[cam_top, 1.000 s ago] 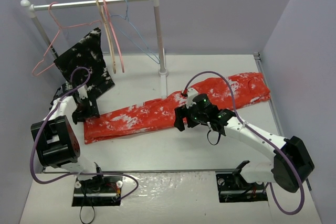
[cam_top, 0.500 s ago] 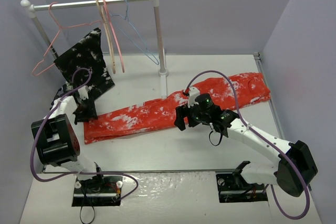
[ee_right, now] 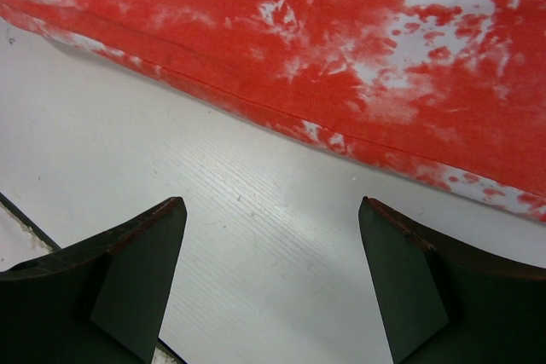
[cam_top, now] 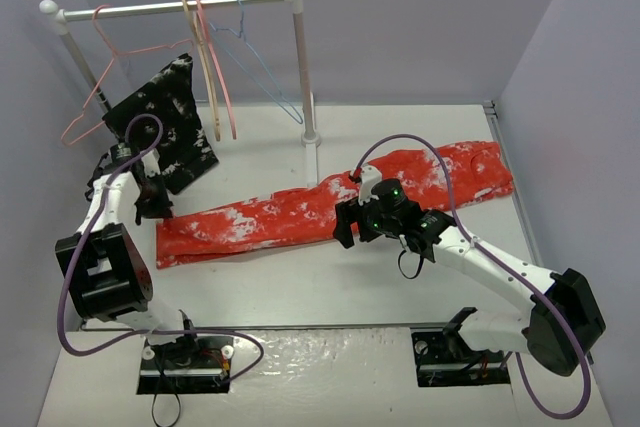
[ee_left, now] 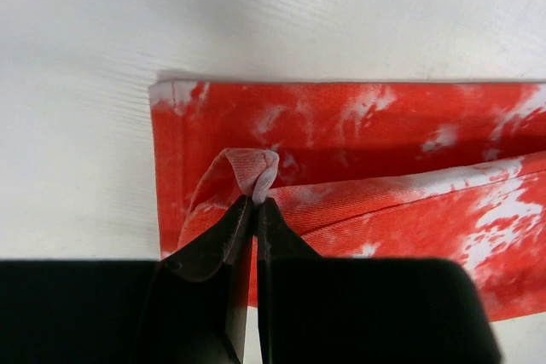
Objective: Place the trousers on the hanger
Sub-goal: Fold the trousers
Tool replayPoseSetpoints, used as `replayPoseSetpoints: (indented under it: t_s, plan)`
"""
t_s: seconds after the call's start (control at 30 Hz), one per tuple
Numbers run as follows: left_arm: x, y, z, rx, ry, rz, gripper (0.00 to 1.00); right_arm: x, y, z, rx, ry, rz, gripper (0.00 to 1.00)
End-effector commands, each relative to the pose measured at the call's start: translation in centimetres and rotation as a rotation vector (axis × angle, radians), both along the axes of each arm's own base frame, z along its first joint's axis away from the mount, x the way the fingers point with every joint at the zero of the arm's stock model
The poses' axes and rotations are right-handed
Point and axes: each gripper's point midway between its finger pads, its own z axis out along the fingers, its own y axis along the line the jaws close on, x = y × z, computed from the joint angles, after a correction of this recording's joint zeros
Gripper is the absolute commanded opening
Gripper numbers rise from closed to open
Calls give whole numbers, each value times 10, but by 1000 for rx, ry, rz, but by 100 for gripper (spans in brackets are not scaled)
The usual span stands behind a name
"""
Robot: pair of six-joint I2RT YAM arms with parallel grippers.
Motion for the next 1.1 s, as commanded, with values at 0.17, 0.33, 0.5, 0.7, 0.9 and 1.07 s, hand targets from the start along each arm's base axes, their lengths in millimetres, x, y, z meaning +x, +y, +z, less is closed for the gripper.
replayPoseSetpoints:
  t_s: [0.17,0.33,0.5,0.7,0.9,1.07]
  plan:
    - [-12,39,15,165,78,196,0,18,1,19,17,-76,-60,80]
    - [-7,55,-3,221,102,273,0,19,-2,10,7,-59,-85,80]
    - [13,64,7,244,9,318,0,17,-1,5,19,-42,-96,80]
    - [9,70,43,287,-53,369,0,16,-6,8,27,-47,-124,80]
    - [19,70,60,287,-140,356,0,26,-10,7,28,-52,-192,80]
    - [36,70,52,263,-149,350,0,58,-33,8,14,-68,-356,76]
